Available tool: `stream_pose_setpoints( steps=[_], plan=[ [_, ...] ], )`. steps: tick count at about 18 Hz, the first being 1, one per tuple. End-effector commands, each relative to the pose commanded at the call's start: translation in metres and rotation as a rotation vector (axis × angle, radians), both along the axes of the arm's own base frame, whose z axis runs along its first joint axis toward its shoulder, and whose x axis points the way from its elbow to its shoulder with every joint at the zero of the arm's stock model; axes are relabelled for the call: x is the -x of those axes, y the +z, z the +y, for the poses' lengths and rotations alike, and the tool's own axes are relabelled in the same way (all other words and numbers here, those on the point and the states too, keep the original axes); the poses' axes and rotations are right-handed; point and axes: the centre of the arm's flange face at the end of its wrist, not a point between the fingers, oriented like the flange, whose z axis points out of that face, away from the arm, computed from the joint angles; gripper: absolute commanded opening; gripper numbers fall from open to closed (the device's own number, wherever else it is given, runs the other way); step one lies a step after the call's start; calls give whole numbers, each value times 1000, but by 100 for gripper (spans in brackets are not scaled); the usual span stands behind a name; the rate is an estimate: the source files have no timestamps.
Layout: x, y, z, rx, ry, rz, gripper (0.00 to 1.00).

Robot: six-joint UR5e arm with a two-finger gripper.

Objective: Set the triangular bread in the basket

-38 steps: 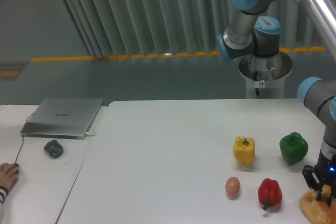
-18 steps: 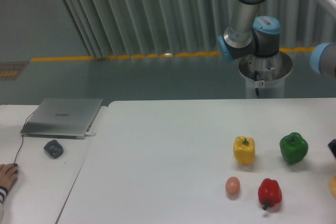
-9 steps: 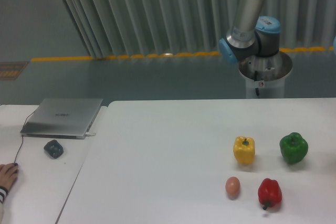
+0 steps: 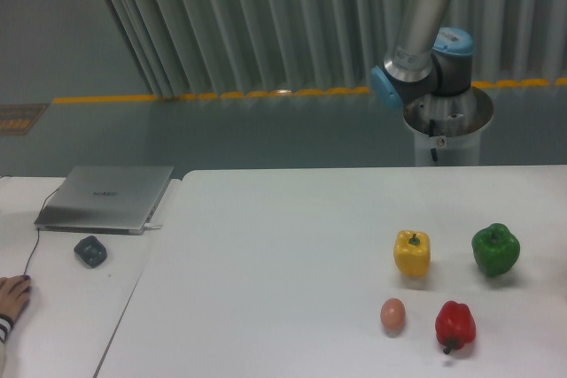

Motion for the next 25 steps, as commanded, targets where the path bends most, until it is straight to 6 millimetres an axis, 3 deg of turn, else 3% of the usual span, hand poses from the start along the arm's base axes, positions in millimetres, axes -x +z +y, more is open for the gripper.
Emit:
stream_pose_setpoints(
  steps=[4, 7, 13, 15, 20, 25],
  plan=[
    [-3, 5, 2, -23, 7, 0, 100],
    [-10, 19, 9, -35, -8, 18, 100],
    [-18, 18, 15, -31, -21, 11, 100],
    [-28, 18, 28, -28, -45, 11, 100],
    [-47, 14, 39, -18, -72, -12, 100],
    [-95, 30, 58, 0, -118, -42, 100]
  ],
)
